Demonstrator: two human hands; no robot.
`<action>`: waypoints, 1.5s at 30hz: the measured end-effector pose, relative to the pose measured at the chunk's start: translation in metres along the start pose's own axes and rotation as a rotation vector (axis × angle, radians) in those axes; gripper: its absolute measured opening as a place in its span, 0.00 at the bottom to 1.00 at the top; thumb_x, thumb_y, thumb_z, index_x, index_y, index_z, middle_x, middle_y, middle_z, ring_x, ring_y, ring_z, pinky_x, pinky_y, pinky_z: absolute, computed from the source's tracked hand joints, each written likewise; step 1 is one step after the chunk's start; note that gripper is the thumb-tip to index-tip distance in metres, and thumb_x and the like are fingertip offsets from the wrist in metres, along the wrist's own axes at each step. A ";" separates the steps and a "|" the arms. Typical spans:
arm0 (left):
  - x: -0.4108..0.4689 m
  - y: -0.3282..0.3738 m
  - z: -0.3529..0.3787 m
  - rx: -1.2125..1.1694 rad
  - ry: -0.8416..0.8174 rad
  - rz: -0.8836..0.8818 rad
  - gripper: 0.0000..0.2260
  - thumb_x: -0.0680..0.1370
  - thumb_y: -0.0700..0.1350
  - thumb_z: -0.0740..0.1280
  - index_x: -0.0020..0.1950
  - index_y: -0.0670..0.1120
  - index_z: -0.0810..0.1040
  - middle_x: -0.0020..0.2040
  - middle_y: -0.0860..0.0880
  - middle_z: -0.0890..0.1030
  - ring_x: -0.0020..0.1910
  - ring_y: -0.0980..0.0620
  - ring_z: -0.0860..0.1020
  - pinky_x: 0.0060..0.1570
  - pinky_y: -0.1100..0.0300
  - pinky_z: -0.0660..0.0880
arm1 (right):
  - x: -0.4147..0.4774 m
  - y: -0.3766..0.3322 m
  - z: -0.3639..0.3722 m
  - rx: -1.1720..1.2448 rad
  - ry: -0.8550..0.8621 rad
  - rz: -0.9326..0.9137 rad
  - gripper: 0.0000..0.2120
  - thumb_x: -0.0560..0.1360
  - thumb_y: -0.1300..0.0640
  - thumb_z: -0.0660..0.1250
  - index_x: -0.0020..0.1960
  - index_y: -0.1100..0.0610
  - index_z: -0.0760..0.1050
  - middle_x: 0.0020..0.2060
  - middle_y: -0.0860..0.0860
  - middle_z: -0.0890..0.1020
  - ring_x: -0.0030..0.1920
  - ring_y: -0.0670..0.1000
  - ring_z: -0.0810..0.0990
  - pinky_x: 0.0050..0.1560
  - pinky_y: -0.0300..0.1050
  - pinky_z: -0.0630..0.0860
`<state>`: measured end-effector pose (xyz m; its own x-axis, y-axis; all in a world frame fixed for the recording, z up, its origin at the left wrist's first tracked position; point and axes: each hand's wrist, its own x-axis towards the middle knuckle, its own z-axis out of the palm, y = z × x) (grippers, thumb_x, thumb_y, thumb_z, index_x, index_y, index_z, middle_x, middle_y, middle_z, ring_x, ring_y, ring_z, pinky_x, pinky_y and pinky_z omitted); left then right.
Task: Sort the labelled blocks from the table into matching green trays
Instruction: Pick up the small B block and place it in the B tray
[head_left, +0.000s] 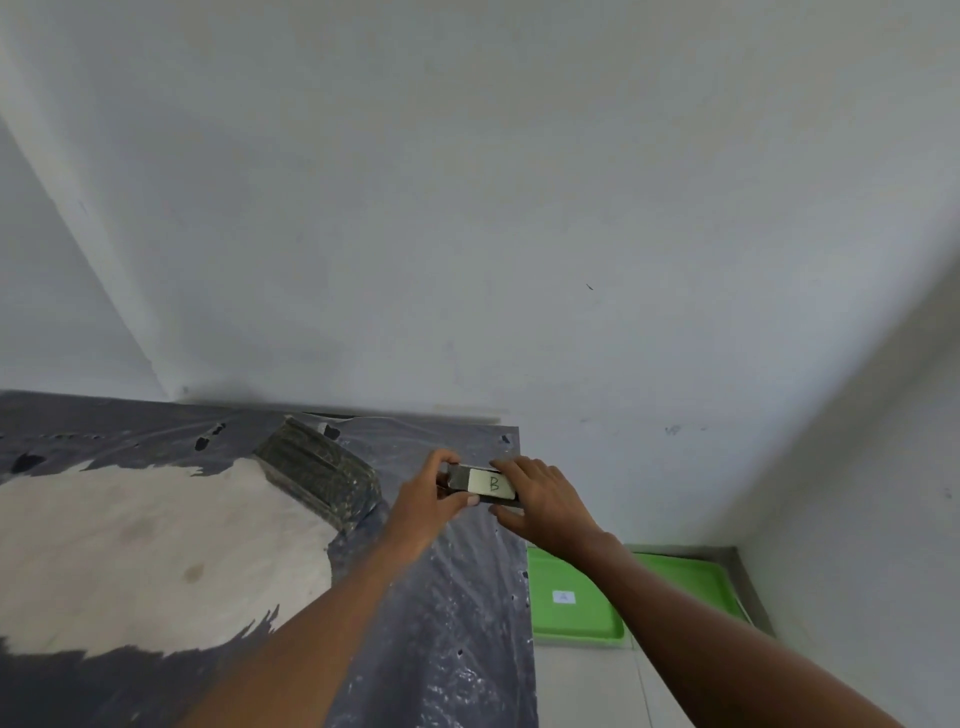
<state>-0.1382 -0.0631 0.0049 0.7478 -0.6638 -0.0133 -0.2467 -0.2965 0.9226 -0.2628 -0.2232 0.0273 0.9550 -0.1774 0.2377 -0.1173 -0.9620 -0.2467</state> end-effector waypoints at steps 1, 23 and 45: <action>-0.002 0.000 0.003 0.012 -0.011 0.007 0.20 0.72 0.43 0.77 0.58 0.57 0.72 0.50 0.51 0.83 0.45 0.56 0.84 0.45 0.56 0.84 | -0.004 0.001 -0.002 -0.003 0.002 0.002 0.22 0.75 0.50 0.69 0.66 0.54 0.70 0.58 0.53 0.79 0.56 0.56 0.77 0.53 0.51 0.74; 0.019 0.022 0.173 0.287 -0.273 0.180 0.21 0.70 0.43 0.78 0.58 0.51 0.74 0.54 0.51 0.79 0.41 0.52 0.82 0.45 0.57 0.80 | -0.108 0.137 -0.022 -0.057 -0.062 0.213 0.19 0.72 0.53 0.71 0.61 0.51 0.72 0.53 0.50 0.78 0.53 0.54 0.75 0.49 0.49 0.75; 0.053 0.067 0.557 0.619 -0.227 0.095 0.24 0.77 0.46 0.70 0.72 0.50 0.68 0.68 0.51 0.73 0.66 0.50 0.73 0.56 0.55 0.77 | -0.259 0.499 -0.033 -0.075 -0.321 0.206 0.17 0.76 0.51 0.64 0.64 0.53 0.72 0.59 0.51 0.78 0.60 0.55 0.74 0.55 0.53 0.75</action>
<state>-0.4582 -0.5006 -0.1483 0.5736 -0.8146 -0.0864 -0.6640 -0.5241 0.5333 -0.5780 -0.6642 -0.1267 0.9446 -0.3062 -0.1183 -0.3240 -0.9276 -0.1861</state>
